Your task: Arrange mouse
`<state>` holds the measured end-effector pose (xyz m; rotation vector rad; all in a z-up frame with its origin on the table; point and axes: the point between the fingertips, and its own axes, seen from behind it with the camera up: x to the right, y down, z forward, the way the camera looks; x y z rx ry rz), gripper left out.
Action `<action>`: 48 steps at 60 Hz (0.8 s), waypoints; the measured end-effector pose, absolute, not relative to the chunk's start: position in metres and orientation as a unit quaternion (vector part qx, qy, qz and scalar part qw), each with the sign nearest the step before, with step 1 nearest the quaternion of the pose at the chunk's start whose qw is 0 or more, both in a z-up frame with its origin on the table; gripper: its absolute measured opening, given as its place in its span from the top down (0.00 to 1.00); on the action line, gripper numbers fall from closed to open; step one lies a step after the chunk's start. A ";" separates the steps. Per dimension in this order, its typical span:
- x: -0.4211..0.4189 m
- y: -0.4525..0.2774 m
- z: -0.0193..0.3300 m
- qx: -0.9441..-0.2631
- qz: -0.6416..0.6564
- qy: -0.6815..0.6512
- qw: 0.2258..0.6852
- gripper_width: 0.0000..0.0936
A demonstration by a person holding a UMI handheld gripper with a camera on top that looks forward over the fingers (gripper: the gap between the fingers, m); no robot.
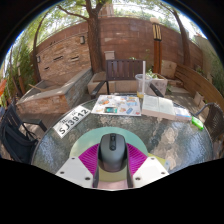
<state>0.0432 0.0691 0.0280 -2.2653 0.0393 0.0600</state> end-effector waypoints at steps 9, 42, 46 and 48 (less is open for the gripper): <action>0.036 0.063 -0.011 -0.922 0.017 0.008 0.388 0.40; 0.015 -0.088 0.208 -0.898 -0.031 0.030 0.438 0.09; 0.014 -0.106 0.218 -0.897 -0.039 0.032 0.438 0.09; 0.013 -0.113 0.222 -0.896 -0.042 0.030 0.440 0.09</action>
